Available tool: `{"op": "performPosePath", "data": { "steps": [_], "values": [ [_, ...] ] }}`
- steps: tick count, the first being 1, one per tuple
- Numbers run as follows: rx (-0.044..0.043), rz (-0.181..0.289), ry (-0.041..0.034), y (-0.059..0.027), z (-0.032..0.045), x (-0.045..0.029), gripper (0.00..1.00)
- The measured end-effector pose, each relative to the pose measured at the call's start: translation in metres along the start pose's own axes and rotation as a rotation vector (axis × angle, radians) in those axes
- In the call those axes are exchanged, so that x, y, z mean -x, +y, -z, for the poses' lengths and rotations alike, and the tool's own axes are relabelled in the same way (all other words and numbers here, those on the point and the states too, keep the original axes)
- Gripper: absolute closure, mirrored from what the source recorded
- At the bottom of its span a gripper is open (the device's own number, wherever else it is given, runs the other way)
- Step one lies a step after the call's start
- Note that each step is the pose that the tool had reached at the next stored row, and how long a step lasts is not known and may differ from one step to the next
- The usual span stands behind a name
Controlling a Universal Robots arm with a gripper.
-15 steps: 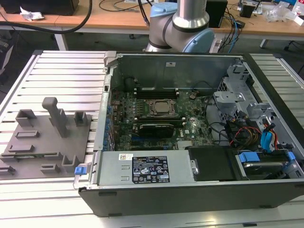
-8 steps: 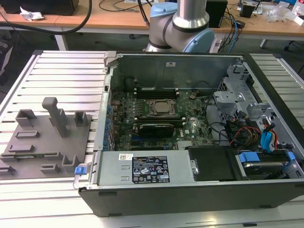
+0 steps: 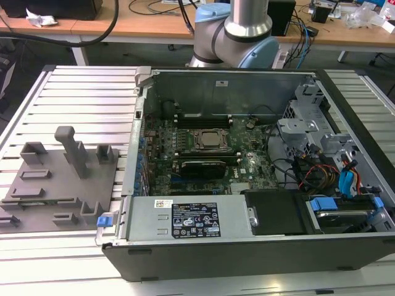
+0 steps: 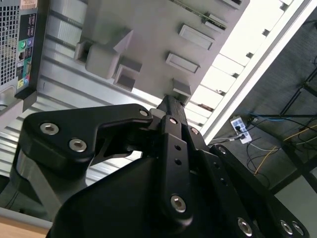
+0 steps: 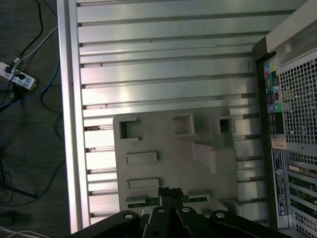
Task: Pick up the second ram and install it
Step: 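Reach for the second ram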
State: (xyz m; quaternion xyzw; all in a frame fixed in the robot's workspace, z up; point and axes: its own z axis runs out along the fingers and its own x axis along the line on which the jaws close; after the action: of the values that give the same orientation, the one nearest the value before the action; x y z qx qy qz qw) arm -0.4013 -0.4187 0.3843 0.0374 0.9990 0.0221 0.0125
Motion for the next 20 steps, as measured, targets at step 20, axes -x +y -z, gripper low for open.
{"op": "performPosePath", "data": {
  "steps": [20],
  "values": [
    [0.0, 0.0, 0.0001, -0.0333, -0.0016, 0.0029, 0.89]
  ]
}}
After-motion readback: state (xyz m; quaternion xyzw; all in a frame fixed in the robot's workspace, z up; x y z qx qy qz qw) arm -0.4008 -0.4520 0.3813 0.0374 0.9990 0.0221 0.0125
